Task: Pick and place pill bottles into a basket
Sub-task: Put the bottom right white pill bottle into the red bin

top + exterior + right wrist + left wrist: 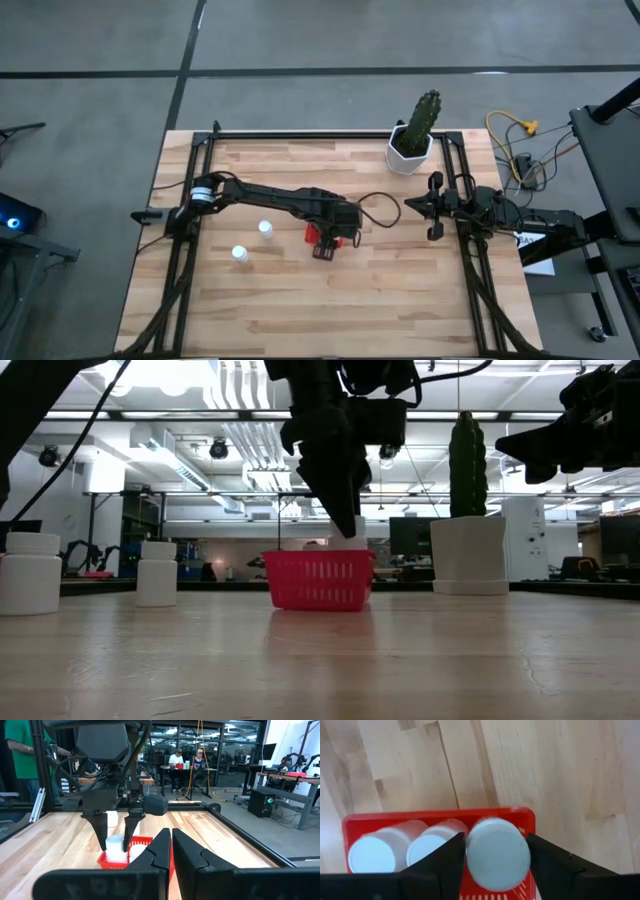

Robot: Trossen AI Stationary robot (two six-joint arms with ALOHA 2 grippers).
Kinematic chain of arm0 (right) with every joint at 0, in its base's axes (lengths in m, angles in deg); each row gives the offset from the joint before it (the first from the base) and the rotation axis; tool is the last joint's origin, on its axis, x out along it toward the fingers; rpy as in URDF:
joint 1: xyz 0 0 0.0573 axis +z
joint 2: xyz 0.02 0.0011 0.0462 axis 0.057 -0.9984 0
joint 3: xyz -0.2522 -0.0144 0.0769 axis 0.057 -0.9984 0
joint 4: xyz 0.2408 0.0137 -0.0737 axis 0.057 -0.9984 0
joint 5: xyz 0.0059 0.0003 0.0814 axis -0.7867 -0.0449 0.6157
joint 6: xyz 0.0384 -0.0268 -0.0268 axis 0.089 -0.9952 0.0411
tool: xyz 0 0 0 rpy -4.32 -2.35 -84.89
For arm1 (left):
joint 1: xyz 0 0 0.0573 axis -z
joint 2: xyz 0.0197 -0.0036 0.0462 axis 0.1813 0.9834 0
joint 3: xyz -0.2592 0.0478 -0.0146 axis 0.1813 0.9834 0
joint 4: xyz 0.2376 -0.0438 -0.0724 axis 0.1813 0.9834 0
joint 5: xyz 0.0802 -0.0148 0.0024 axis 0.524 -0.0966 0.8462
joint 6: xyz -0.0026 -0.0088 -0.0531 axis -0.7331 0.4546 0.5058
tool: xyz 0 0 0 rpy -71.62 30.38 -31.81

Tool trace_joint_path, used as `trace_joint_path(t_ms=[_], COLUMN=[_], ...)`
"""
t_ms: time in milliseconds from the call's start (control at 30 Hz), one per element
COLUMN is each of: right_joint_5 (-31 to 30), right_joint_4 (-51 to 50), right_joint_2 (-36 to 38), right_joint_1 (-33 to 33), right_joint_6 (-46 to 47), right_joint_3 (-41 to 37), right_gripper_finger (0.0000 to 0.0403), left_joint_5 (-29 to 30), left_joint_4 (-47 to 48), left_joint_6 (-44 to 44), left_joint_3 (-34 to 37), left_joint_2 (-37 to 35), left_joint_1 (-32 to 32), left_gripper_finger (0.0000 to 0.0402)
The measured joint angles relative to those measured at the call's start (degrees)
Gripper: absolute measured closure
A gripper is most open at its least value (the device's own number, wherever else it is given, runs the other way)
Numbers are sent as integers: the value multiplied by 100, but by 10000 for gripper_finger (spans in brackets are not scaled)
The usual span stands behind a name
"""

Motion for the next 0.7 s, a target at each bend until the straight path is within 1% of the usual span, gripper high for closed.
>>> trace_joint_path(t_ms=[100,200,467,700], right_joint_5=[0,0,2,0], right_joint_4=[1,2,0,0], right_joint_2=[0,0,0,0], right_joint_1=[-2,0,0,0], right_joint_6=[-2,-2,0,0], right_joint_3=[0,0,0,0], right_gripper_finger=[394,394,394,394], left_joint_5=[-2,-4,-7,3], left_joint_4=[-11,-9,4,143], left_joint_6=[0,6,11,11], left_joint_3=[0,0,-16,-13], left_joint_2=[0,0,-1,-163], left_joint_1=[0,0,0,30], left_gripper_finger=[199,192,190,189])
